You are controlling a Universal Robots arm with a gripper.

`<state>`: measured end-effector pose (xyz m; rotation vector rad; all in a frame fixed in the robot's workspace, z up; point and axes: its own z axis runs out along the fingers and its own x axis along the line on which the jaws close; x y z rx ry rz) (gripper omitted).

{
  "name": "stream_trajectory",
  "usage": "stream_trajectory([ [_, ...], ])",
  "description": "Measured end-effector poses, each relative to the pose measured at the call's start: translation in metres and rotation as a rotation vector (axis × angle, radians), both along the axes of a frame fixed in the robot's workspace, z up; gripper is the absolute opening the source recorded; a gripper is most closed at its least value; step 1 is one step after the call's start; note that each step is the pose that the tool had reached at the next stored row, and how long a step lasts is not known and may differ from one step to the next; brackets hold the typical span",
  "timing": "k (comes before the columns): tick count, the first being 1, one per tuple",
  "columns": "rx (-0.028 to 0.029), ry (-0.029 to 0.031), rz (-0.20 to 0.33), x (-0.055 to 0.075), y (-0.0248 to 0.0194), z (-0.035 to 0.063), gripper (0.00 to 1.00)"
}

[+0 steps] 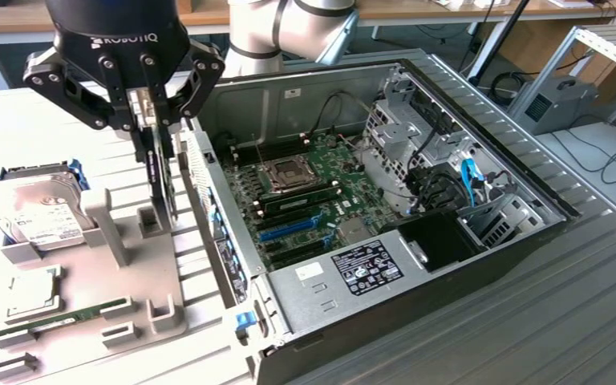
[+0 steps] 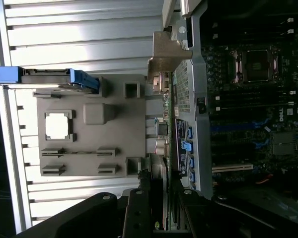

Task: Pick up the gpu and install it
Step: 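Pick up the gpu and move the gpu toward the slot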

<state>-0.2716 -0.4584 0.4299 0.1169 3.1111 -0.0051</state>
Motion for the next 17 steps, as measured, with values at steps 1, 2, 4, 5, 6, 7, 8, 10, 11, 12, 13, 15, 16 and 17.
stream_trajectory([
  [1,-0.0001,0.0,0.0,0.0004,0.0,0.0,0.26],
  [2,-0.0002,0.0,0.0,0.0009,0.0,0.0,0.26],
  [4,-0.0004,0.0,0.0,0.0022,0.0,-0.0001,0.26],
  [5,-0.0005,0.0,0.0,0.0026,0.0,-0.0001,0.26],
  [6,-0.0005,-0.0001,0.0,0.003,0.0,-0.0001,0.26],
  [7,-0.0006,0.0,0.0,0.0035,0.0,-0.0001,0.26],
  [8,-0.0007,0.0,0.0,0.0039,0.0,-0.0002,0.26],
  [10,-0.0009,0.0,0.0,0.0048,0.0,-0.0002,0.26],
  [11,-0.001,0.0,0.0,0.0053,0.0,-0.0002,0.26],
  [12,-0.001,0.0,0.0,0.0058,0.0,-0.0002,0.26],
  [13,-0.0011,0.0,0.0,0.0063,0.0,-0.0003,0.26],
  [15,-0.0015,-0.0001,0.0,0.0085,0.0,-0.0004,0.26],
  [16,-0.0016,-0.0001,0.0,0.0091,0.0,-0.0004,0.26],
  [17,-0.0017,-0.0001,0.0,0.0096,0.0,-0.0004,0.26],
])
